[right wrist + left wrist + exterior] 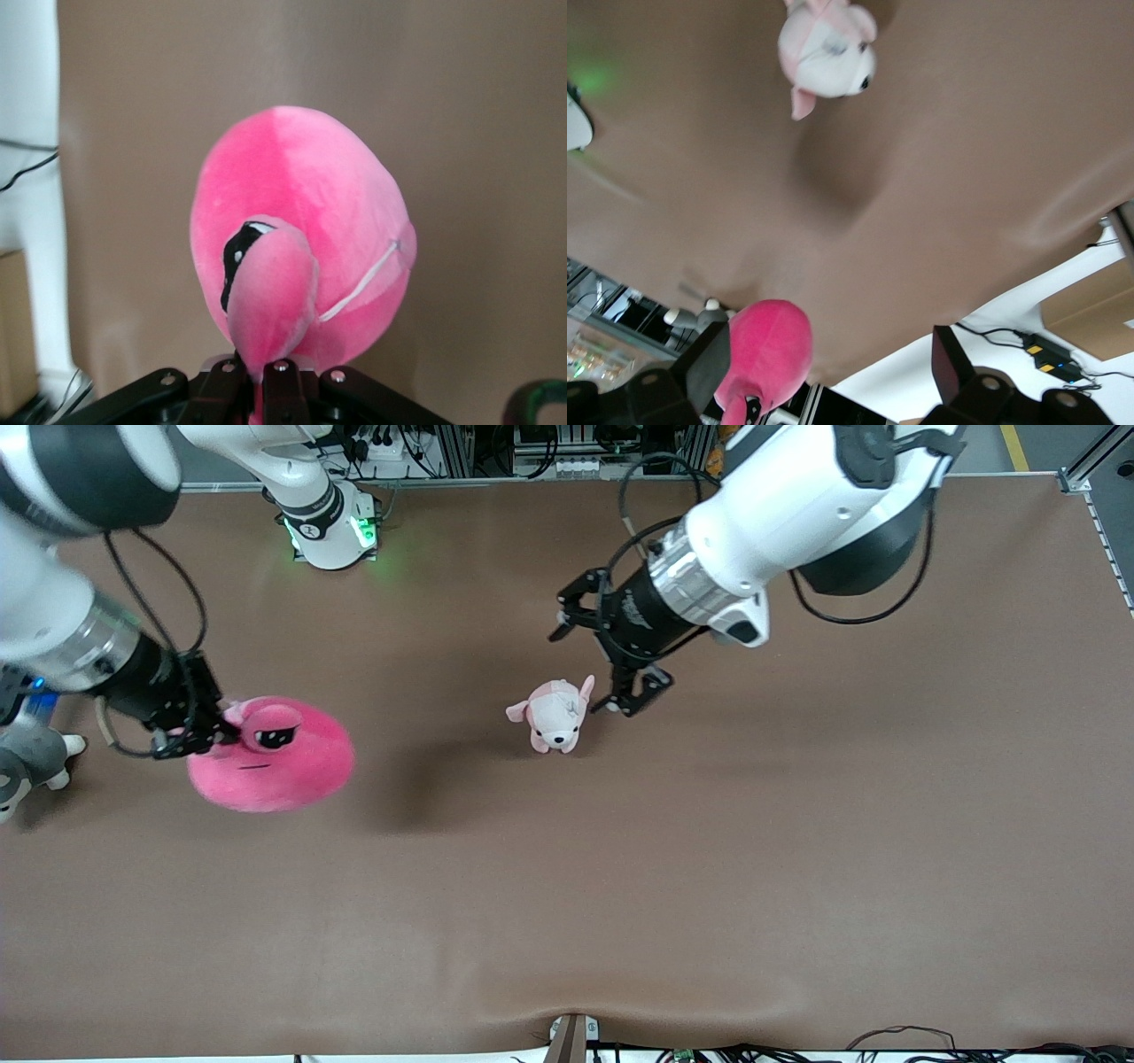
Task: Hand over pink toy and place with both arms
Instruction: 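Carry the plush with the right gripper while the left gripper releases and withdraws, then lower the plush onto the table and open the right gripper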
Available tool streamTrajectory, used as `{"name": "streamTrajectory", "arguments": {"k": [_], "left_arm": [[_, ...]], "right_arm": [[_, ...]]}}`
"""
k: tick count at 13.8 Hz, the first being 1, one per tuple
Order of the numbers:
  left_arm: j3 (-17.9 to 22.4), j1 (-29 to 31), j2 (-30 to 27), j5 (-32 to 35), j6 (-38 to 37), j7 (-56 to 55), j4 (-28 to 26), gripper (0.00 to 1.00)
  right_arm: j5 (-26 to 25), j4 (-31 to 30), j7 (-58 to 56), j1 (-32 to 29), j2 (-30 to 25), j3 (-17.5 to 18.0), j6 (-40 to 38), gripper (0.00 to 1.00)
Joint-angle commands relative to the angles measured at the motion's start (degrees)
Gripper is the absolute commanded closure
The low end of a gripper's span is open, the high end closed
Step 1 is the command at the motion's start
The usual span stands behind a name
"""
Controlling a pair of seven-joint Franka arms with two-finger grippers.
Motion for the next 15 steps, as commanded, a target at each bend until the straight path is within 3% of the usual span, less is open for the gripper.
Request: {"name": "streamTrajectory", "arguments": {"k": [1,4,6,9,10,11,12,15], "left_arm": [[0.2,1.6,-0.5,3.2,-5.2,7.4,-0.1,0.00],[0.2,4.1,-0.5,9.0,-12.7,21.6,-0.1,0.00],[0.2,6.0,-0.5,11.3,-17.5,32.2,-0.1,0.00],[0.0,8.1,-0.6,16.3,-25.0,47.4,-0.1,0.00],[0.1,8.6,-1.2,17.2,-27.0,51.9,-0.1,0.00],[0.2,9.9,-2.0,17.6,-27.9,55.6,-0.1,0.00],[0.2,11.1,-2.7,17.7,-28.3,58.9,-0.1,0.00],[0.1,15.8,-3.3,17.6,-31.8,69.4,-0.1,0.00]], "right_arm": [[5.7,-7.0,-7.7,-7.8,2.6,1.1,6.5,1.00],[11.7,-18.0,-21.4,-16.7,4.1,1.1,15.4,1.00],[15.8,-19.8,-26.4,-19.8,5.6,1.1,15.6,1.00],[15.7,-21.3,-29.6,-21.0,7.7,1.0,15.4,1.00],[15.7,-20.6,-32.2,-22.3,7.9,1.1,13.9,0.60],[15.7,-18.7,-35.0,-23.0,8.3,1.1,9.9,0.11],[15.6,-14.7,-36.1,-22.7,8.4,1.1,5.8,0.00],[16.0,1.3,-36.1,-21.7,8.8,1.6,-5.0,0.00]]}}
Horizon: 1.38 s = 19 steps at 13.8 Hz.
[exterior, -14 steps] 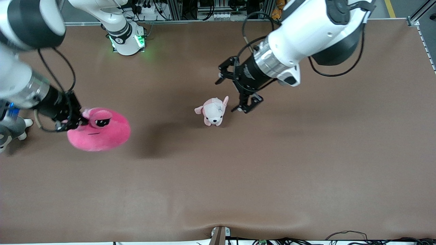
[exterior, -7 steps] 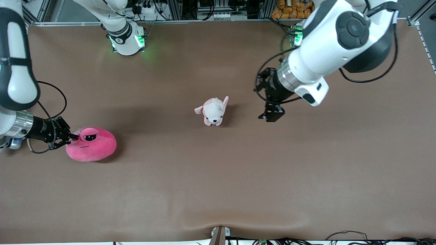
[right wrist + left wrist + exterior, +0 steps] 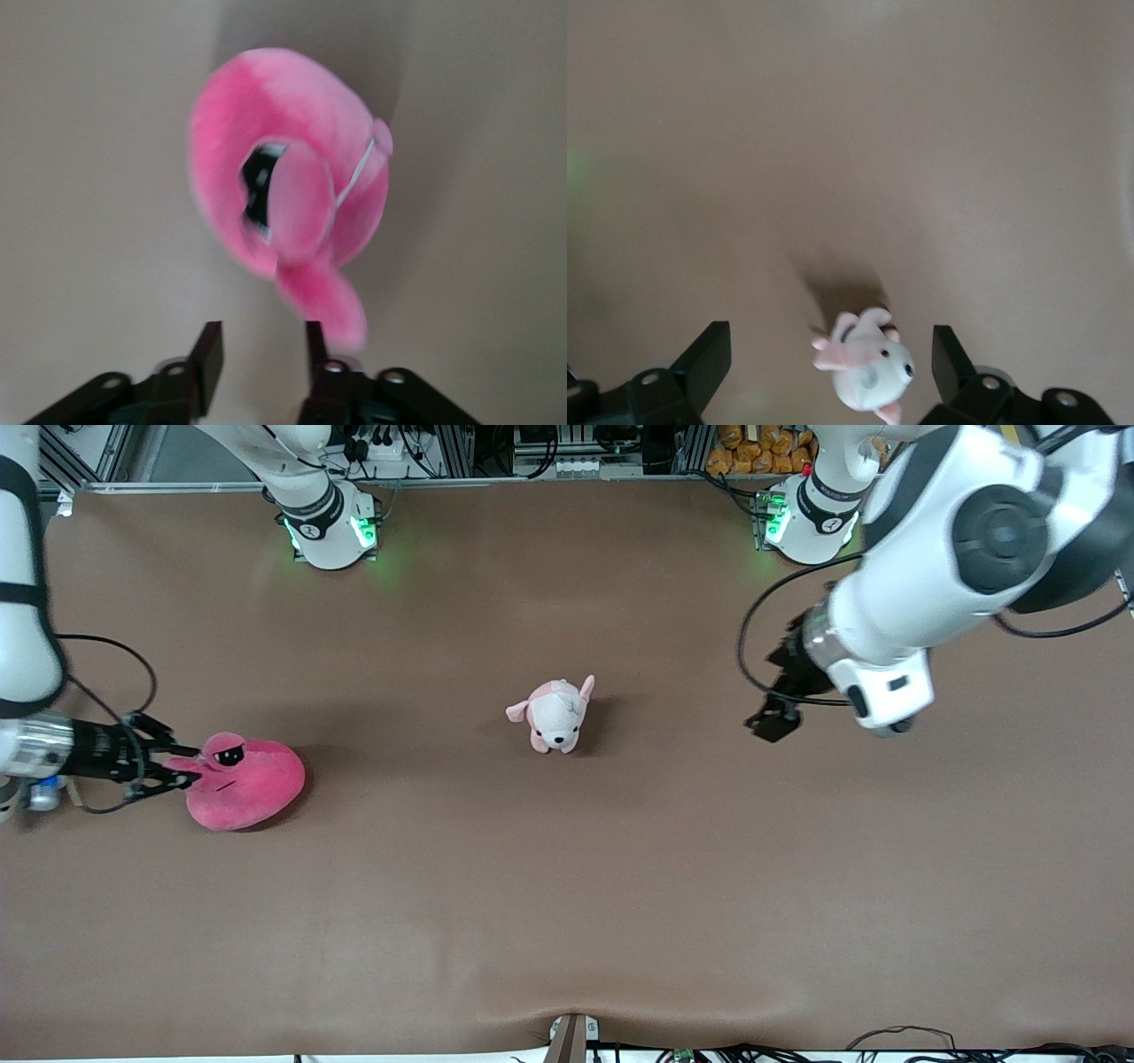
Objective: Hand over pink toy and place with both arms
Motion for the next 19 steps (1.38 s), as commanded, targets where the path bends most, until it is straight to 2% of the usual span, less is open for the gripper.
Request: {"name": "streamTrajectory", "arguments": {"k": [1,2,4,7,10,12,13,16,19], "left_arm": [[-0.4,4.4,-2.0,1.3,-3.4,10.8,-0.1,0.00],[-0.4,5.6,-2.5,2.0,-3.8,15.0,-0.1,0.00],[-0.4,8.0,-3.7,2.2,-5.2,22.4,-0.1,0.00],[-0.4,12.1,-5.7,2.7,-6.1,33.0,-0.1,0.00],[-0.1,14.7,-8.0,2.8,-6.6,40.7,-0.2,0.00],[-0.1,16.0,-8.4,2.9,-6.6,45.1,-0.2,0.00],[-0.2,16.2,-9.0,4.2,-7.0,47.1,-0.2,0.00],[-0.4,16.0,-10.0,9.5,-7.0,55.8,-0.2,0.00],[-0.2,16.1,-12.9,10.9,-7.1,61.7,-0.5,0.00]], "right_arm": [[0.2,15.0,-0.4,1.6,0.4,1.4,-10.7,0.00],[-0.7,19.2,-0.2,3.8,0.3,1.2,-14.3,0.00],[-5.7,26.1,-1.3,7.7,0.1,1.7,-19.7,0.00],[-10.8,29.1,-12.5,10.8,-2.0,1.4,-24.7,0.00],[-14.8,29.1,-35.0,10.4,-5.7,1.1,-29.8,0.00],[-23.1,28.5,-49.5,13.7,-8.9,1.6,-31.3,0.00],[-23.3,27.0,-52.5,14.1,-10.4,1.3,-31.6,0.00],[-22.9,16.3,-60.1,13.4,-17.1,1.2,-27.9,0.00],[-22.9,15.3,-66.2,11.8,-17.9,1.0,-27.2,0.00]]}}
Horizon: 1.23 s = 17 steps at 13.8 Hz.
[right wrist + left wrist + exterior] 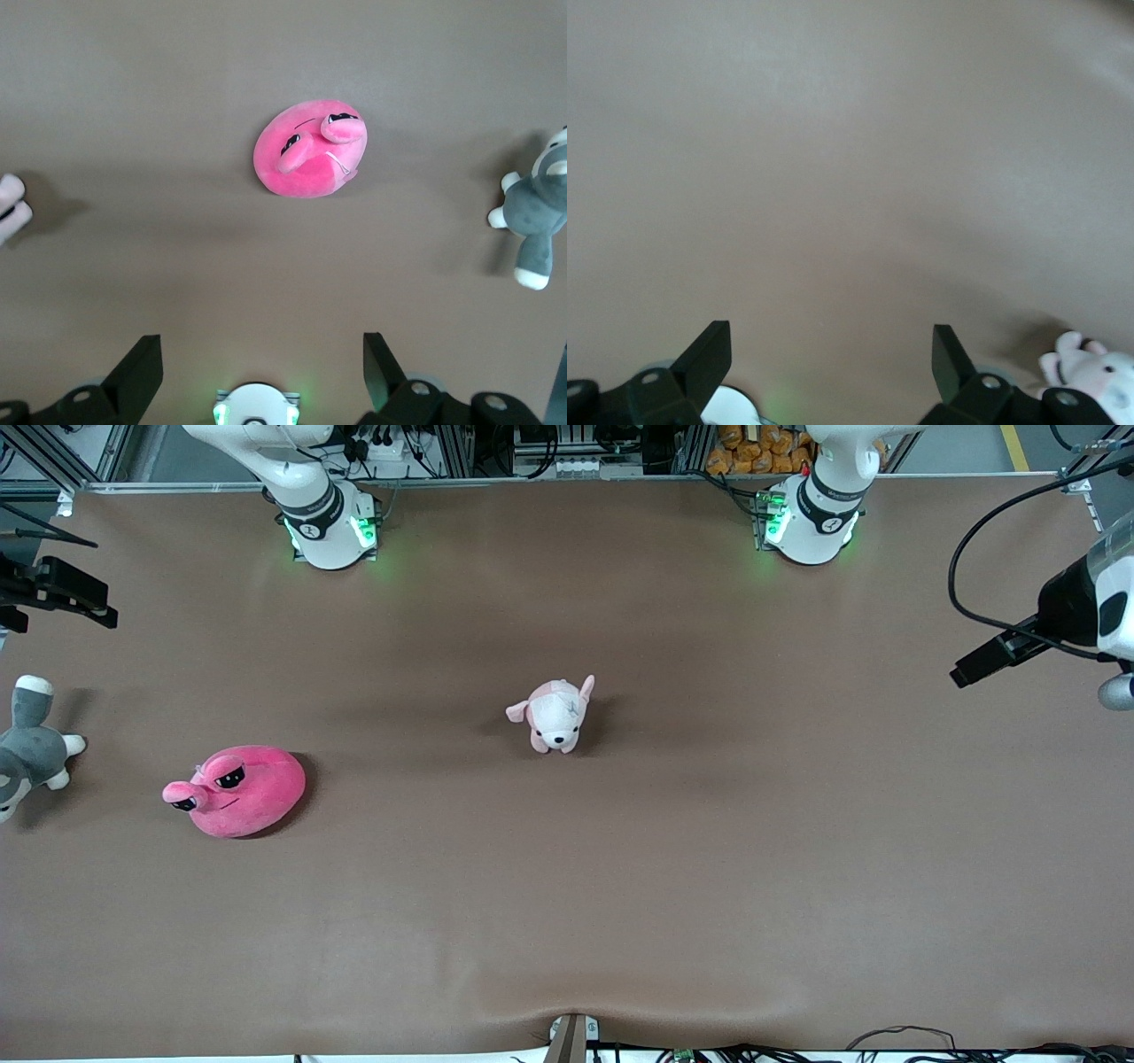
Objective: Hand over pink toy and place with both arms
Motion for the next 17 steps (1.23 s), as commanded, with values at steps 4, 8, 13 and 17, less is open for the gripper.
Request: {"name": "streamTrajectory", "arguments": {"k": [4,8,13,17], "left_arm": [[-0.2,3.1,-4.1,0.7,-1.1,13.1,-0.8,0.00],[4.5,-0.1,-6.7,-0.9,-0.9,17.8,-3.7,0.00],[18.1,-15.5,-12.1,-1.7,-0.3,17.8,-11.2,0.00],[19.8,-17.6,-15.3,-1.8,0.2,17.9,-15.0,0.00]], "right_arm": [[-0.9,-3.3,-5.2,-1.7,-2.6,0.2,1.4,0.00],[-0.8,-3.1,-4.9,-1.4,-2.6,0.5,1.8,0.00],[0.6,-3.1,-4.7,-1.6,-2.6,0.4,1.8,0.00],[0.6,-3.1,-4.7,-1.7,-2.6,0.3,1.8,0.00]]}}
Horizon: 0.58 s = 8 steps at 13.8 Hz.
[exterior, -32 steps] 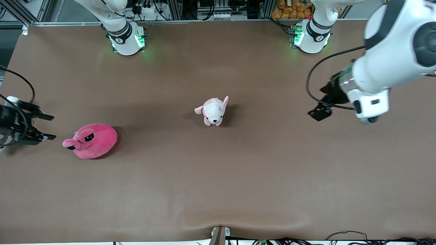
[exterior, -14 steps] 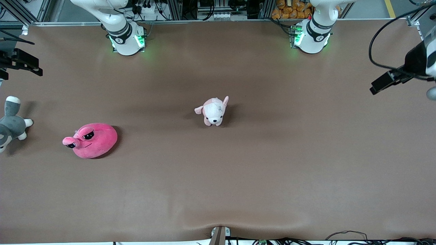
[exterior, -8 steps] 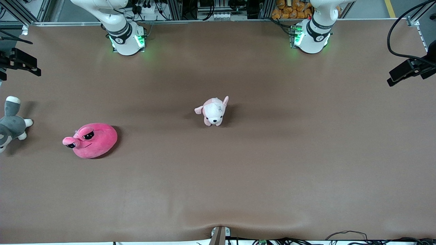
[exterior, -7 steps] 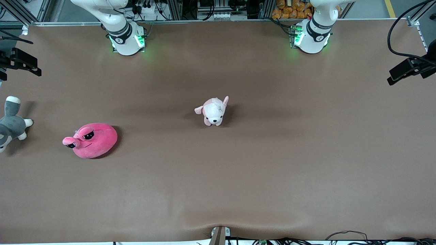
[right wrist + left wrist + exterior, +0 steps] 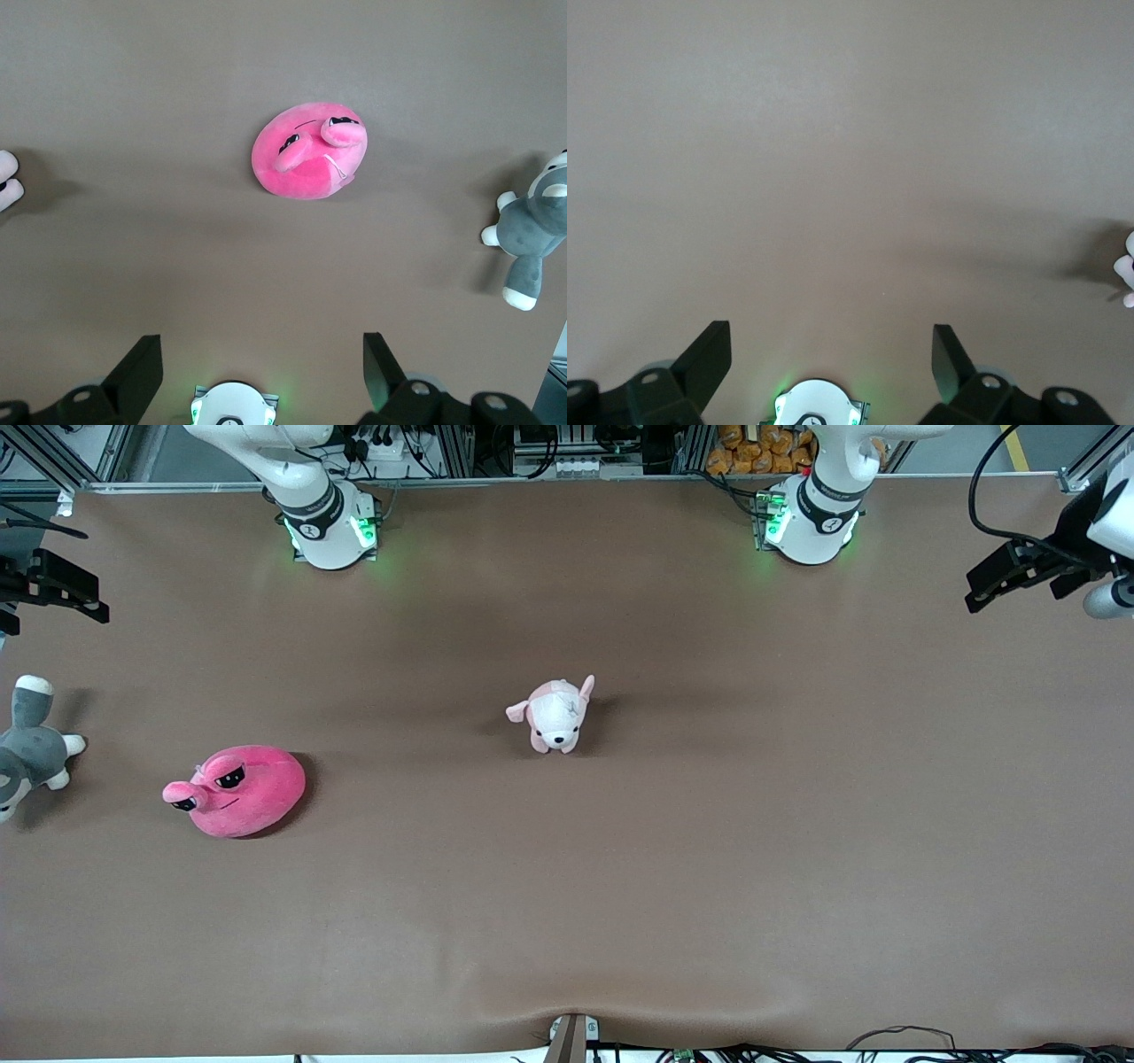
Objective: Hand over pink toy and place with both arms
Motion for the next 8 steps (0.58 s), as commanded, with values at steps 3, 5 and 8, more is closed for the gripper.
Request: {"name": "streamTrajectory", "arguments": {"k": [3,5,8], "left_arm": [[-0.3,-0.6,-5.0,-0.9,0.9,0.9,-5.3,0.00],[-0.4,0.0,-4.7,-0.9,0.7,1.0,-5.0,0.00],[-0.5,-0.2,-4.1,-0.9,0.6,1.2,-4.2,0.00]], "right_arm": [[0.5,-1.8,-0.5,-0.5,-1.7,0.2,0.8,0.00],[0.5,-1.8,-0.5,-0.7,-1.7,0.1,0.8,0.00],[0.5,-1.8,-0.5,-0.7,-1.7,0.1,0.8,0.00]]}}
